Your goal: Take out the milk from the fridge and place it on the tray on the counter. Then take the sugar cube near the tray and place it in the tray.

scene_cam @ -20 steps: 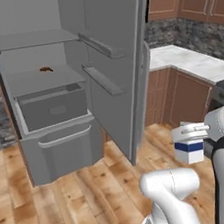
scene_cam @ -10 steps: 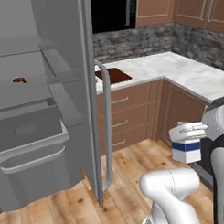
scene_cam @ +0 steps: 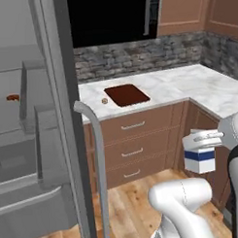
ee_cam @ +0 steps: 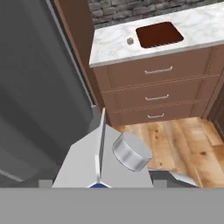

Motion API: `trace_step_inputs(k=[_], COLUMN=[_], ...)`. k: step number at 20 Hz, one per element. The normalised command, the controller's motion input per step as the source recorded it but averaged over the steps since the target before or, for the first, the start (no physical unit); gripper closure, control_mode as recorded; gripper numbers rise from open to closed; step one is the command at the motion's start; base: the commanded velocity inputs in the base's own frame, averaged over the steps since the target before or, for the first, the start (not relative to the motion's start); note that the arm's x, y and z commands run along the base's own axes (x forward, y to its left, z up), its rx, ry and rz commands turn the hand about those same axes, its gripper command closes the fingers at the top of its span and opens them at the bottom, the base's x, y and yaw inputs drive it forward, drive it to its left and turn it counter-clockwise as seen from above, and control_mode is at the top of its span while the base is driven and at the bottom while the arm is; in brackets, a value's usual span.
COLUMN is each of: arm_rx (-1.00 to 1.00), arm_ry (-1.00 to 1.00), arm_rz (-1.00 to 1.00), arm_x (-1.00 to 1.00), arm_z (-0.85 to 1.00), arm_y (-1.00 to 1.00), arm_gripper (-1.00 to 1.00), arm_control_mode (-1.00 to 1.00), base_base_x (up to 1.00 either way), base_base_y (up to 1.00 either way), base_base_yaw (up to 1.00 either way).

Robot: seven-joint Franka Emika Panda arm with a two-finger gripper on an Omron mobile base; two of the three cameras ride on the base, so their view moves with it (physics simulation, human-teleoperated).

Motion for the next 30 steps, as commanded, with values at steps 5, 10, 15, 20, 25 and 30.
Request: trace_step_inputs(k=[5,10,15,20,25,30], arm_rx=[0.0,0.0,0.0,0.0,0.0,0.0], arm_ry=[0.0,0.0,0.0,0.0,0.0,0.0], arm_rz=[0.0,0.0,0.0,0.0,0.0,0.0], arm_x=[0.0,0.0,0.0,0.0,0.0,0.0], arm_z=[0.0,0.0,0.0,0.0,0.0,0.0], arm_y=[0.0,0.0,0.0,0.0,0.0,0.0], arm_gripper=[1.0,1.0,1.0,1.0,1.0,1.0], arm_control_mode=[1.0,1.0,1.0,1.0,1.0,1.0], base_base_x=[1.0,0.7,1.0,1.0,1.0,1.0], base_base_y=[-0.06,-0.97,-0.65,-0.25,0.03,0.0], base_base_yaw=[0.23,0.18,0.23,0.22,0.1,0.02])
